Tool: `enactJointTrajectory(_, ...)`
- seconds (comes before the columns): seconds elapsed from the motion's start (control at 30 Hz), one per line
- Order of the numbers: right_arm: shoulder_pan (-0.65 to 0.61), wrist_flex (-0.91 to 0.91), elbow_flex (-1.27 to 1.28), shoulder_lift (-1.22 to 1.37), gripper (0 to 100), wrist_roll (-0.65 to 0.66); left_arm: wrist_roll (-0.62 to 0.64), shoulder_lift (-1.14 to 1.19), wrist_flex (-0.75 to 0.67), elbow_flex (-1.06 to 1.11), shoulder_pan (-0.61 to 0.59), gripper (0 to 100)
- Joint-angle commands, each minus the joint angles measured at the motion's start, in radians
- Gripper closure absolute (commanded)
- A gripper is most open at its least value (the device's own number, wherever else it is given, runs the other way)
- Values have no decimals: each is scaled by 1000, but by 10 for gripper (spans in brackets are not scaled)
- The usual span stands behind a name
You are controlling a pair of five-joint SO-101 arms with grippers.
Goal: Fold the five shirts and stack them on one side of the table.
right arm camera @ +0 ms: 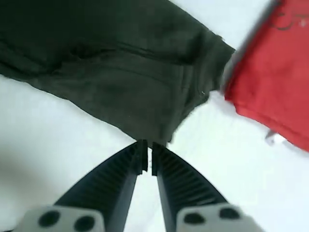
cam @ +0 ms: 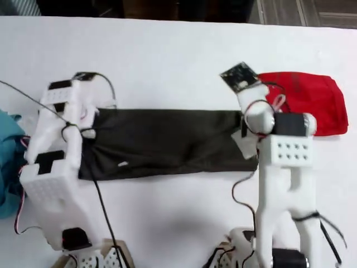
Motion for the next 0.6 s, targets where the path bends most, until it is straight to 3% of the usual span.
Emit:
enactJointTrajectory(0.0,47,1,74,-105,978,2,-44,-121,87,-85,-58,976)
enactJointTrajectory(0.27,97,-47,292,-288,978,3,-112,-146,183,-199,-107,976)
enactJointTrajectory(0.57,107,-51,425,-421,978,-2,-109,-157,345,-269,84,976)
